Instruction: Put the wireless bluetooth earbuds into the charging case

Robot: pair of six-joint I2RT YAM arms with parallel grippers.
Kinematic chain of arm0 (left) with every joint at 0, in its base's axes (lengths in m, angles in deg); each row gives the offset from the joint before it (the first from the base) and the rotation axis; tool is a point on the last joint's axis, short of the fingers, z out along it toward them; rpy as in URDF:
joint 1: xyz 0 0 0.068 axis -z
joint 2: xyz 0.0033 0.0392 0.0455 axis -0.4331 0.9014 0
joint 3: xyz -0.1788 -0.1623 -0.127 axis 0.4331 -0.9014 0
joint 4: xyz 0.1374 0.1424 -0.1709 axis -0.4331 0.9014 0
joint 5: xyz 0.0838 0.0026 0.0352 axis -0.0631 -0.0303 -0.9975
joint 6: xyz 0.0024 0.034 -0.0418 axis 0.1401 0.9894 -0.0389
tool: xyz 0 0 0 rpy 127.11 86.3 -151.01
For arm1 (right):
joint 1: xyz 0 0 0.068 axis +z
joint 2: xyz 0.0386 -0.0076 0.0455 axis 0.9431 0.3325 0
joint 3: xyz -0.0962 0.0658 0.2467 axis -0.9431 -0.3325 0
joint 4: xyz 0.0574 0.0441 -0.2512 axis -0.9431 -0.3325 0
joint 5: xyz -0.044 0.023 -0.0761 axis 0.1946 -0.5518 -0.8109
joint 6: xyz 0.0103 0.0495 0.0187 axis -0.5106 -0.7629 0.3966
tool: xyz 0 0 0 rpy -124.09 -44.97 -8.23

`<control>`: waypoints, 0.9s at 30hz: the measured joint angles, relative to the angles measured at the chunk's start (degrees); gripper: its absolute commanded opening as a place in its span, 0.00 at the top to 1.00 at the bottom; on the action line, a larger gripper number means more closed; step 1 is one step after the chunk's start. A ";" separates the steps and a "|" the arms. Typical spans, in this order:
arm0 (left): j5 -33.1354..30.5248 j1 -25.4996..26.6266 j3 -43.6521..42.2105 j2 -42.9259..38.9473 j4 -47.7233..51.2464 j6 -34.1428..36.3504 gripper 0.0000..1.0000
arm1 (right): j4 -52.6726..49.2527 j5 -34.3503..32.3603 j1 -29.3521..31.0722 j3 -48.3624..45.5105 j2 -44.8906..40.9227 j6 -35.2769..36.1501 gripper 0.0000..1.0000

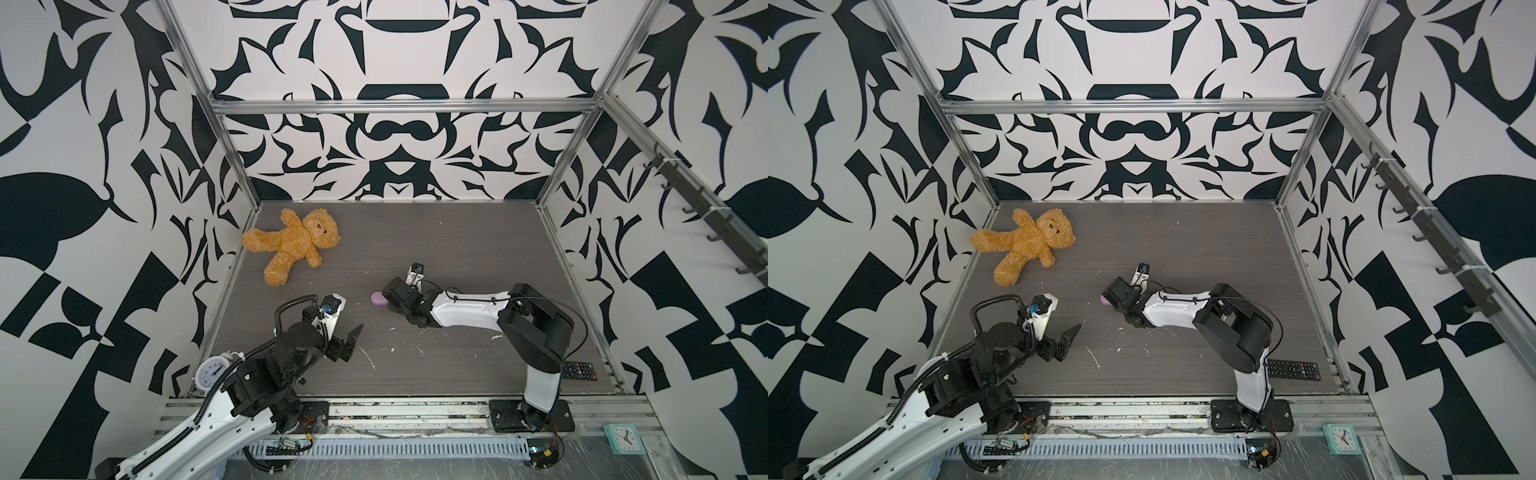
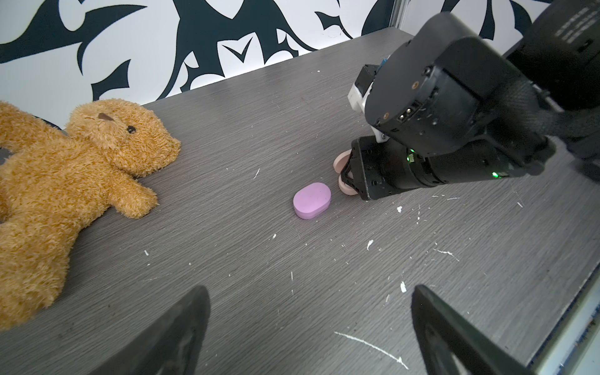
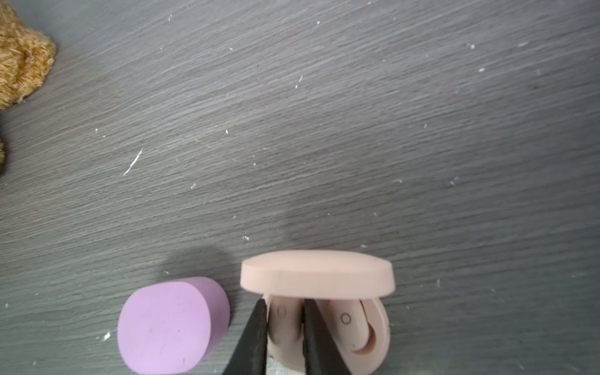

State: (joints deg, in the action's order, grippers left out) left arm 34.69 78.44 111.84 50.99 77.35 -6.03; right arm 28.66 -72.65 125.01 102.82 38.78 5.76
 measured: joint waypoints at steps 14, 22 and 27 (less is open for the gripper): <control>0.15 0.00 0.00 0.00 -0.02 0.00 0.01 | -1.77 0.04 0.15 0.00 -0.94 0.02 0.74; 0.15 0.00 0.00 0.02 0.00 0.00 0.01 | -3.17 0.28 0.42 0.00 -3.02 0.74 0.71; 0.15 0.00 0.00 0.09 0.00 0.00 0.01 | -3.37 1.11 0.42 -0.07 -5.97 2.45 0.69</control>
State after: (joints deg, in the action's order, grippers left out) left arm 34.85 78.44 111.84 51.07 77.35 -6.03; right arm 25.30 -71.53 125.43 102.76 32.82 8.21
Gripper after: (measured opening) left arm 0.990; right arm 0.300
